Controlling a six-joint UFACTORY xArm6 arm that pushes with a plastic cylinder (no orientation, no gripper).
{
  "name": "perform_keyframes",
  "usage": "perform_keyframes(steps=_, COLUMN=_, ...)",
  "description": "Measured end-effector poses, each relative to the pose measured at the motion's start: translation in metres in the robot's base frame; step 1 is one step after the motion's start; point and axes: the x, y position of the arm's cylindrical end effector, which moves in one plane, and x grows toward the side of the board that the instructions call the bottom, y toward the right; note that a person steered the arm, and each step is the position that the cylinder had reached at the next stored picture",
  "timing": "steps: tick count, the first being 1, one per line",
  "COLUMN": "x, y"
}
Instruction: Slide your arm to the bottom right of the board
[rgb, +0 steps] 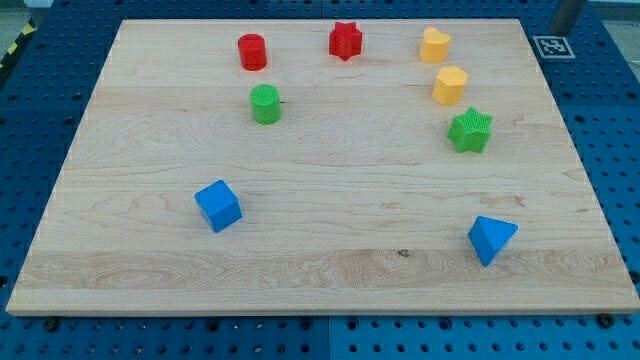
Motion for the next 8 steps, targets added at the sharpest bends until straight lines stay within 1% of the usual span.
perform_keyframes(steps=1, x=0.047, y=-0.010)
perform_keyframes(steps=2, x=0.081, y=-0.022)
perform_keyframes(steps=5, x=0.228, y=-0.022)
perform_keyframes(steps=6, x=0.263, y=-0.022)
perform_keyframes(steps=8, x=0.265, y=-0.022)
